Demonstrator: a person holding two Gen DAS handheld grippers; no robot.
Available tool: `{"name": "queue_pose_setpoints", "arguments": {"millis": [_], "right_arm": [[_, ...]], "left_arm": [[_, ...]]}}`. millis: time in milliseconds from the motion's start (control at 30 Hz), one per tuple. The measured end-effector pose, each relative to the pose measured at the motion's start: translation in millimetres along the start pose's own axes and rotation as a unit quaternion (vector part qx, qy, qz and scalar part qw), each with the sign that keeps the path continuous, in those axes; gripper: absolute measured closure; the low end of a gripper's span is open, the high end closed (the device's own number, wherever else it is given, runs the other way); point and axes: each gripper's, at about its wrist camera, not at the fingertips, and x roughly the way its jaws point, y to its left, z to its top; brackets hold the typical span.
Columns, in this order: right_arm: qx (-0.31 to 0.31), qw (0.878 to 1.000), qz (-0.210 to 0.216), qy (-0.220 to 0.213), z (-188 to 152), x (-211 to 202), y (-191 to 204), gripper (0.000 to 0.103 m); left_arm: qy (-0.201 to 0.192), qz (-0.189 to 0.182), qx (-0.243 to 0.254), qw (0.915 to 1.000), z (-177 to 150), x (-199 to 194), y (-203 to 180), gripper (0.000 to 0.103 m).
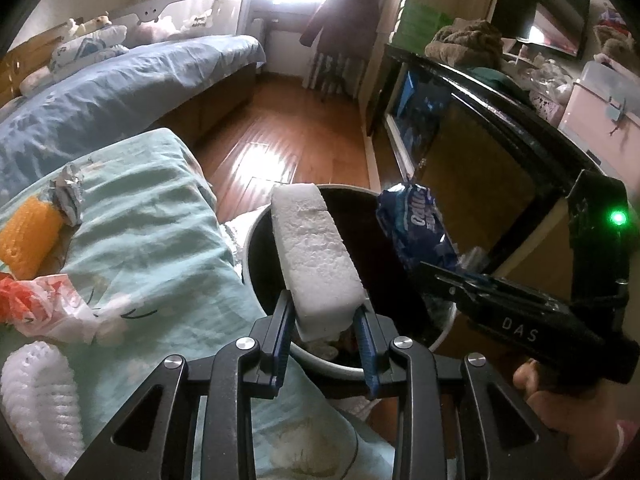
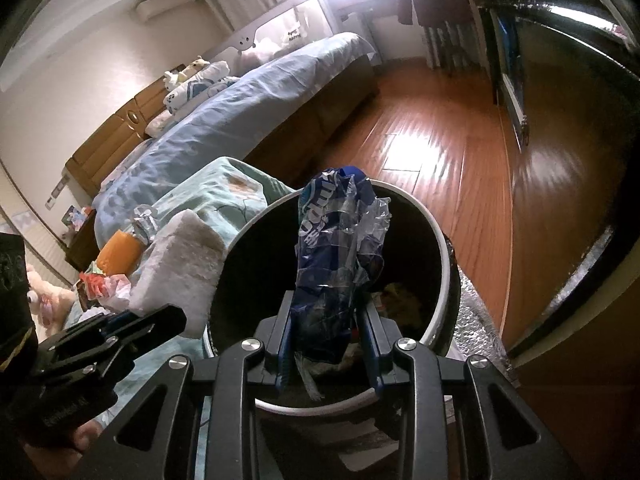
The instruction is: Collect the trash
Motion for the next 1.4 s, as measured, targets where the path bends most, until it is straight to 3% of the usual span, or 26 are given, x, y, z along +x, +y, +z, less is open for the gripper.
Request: {"name": "queue_pose_setpoints", "arguments": {"millis": [233,333,367,433,733,1400], "right_arm": [[0.007,1.0,-0.006,-0.002,2.9,2.0,-3.0,0.066],[0.013,1.0,-0.005,-0.005,4.1,1.4,-6.1,0.06],[0.014,1.0,-0.004,-0.006,4.2,0.7,-5.9,0.054],[0.015,1.0,-0.003,-0.009,3.1,-1.2,-5.0,0.045],[0.02,0.999,0.016,-0.02,-7.2,-10.4,11.4,0.031],[-0.024,0.997,0.078,-0.001,-33.0,-3.5,88.6,0.03]], "left_arm": [[-0.001,-0.003,0.002,1.0,2.4,0.6,-3.6,0.071],[-0.004,0.003,0.0,1.0,-0.4,-2.2,-4.3,0.052],[-0.008,0.004,-0.001,1.0,-1.7,-4.3,-4.2,0.047],[-0.011,0.006,-0.001,0.9999,-5.0,-7.8,-4.0,0.046],[-0.026,0.013,-0.016,0.9995,-37.8,-42.2,4.9,0.046],[-0.067,0.07,-0.104,0.9899,-107.7,-148.5,60.7,0.046]]}}
